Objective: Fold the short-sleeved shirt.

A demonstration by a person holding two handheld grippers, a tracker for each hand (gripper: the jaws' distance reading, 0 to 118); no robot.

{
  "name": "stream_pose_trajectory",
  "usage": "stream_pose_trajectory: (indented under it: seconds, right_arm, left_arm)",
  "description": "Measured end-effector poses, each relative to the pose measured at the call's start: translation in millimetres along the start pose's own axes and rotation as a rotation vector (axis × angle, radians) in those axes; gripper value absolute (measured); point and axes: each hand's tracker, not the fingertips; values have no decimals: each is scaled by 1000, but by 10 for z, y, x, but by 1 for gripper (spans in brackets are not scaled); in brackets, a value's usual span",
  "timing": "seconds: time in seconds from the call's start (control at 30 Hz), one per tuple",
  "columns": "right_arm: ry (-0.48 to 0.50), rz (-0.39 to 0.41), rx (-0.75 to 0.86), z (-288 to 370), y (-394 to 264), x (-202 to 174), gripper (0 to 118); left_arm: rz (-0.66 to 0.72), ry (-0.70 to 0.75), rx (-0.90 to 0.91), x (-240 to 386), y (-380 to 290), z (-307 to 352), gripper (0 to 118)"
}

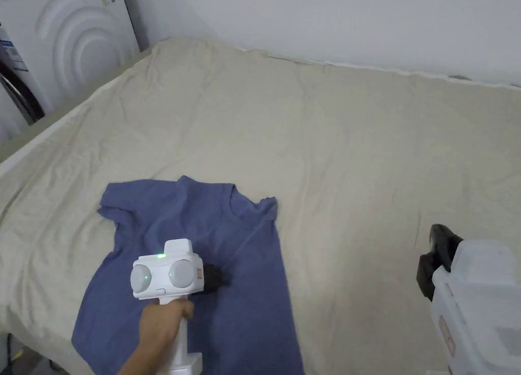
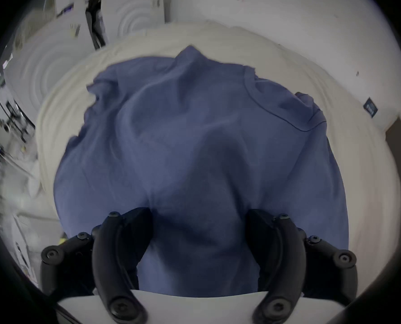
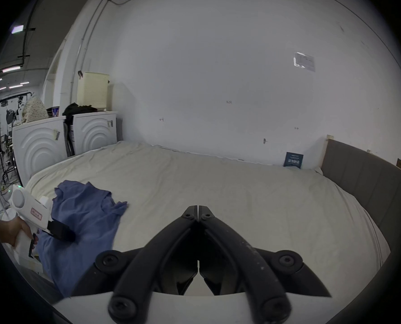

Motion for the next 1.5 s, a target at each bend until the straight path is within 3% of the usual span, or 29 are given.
stream_pose_trajectory:
  seconds: [0.03, 0.1, 0.13, 0.17, 0.37, 0.5, 0.73, 1.0, 1.13, 1.3, 1.5]
  right_arm:
    - [-7, -5, -3, 0, -22, 38, 1]
    - [-17, -19, -10, -5, -44, 105, 1]
    - [-19, -25, -12, -5, -45, 139, 1]
    - [-22, -32, -11, 12, -44, 162, 1]
    - [-34, -61, 30, 176, 24, 349, 1]
    - [-41, -72, 66, 325, 73, 504, 1]
    - [-84, -96, 128, 692, 129, 838, 1]
    - [-203, -103, 183, 1125, 123, 1342, 1]
    - [-283, -110, 191, 1327, 80, 1619, 1]
    - [-379, -117, 178, 1533, -20, 1958, 1]
    - [-452, -138, 141, 1659, -180, 2222, 1]
  left_arm:
    - [-4, -25, -3, 13, 7, 36, 72]
    - [-35, -31, 10, 55, -1, 107, 41]
    - [-59, -17, 16, 48, 1, 118, 19]
    - [-66, -18, 18, 24, 3, 121, 6]
    - [116, -164, 89, -215, 105, 656, 6]
    - [136, -274, 182, -115, 237, 1273, 6]
    - [-91, -464, 407, 756, 671, 2387, 6]
    - [-308, -701, 497, 2152, 882, 3214, 6]
    - [-487, -723, 488, 2868, 639, 3270, 6]
    - [-532, -859, 376, 3547, 298, 3097, 6]
    - [-671, -856, 232, 4011, -292, 2581, 6]
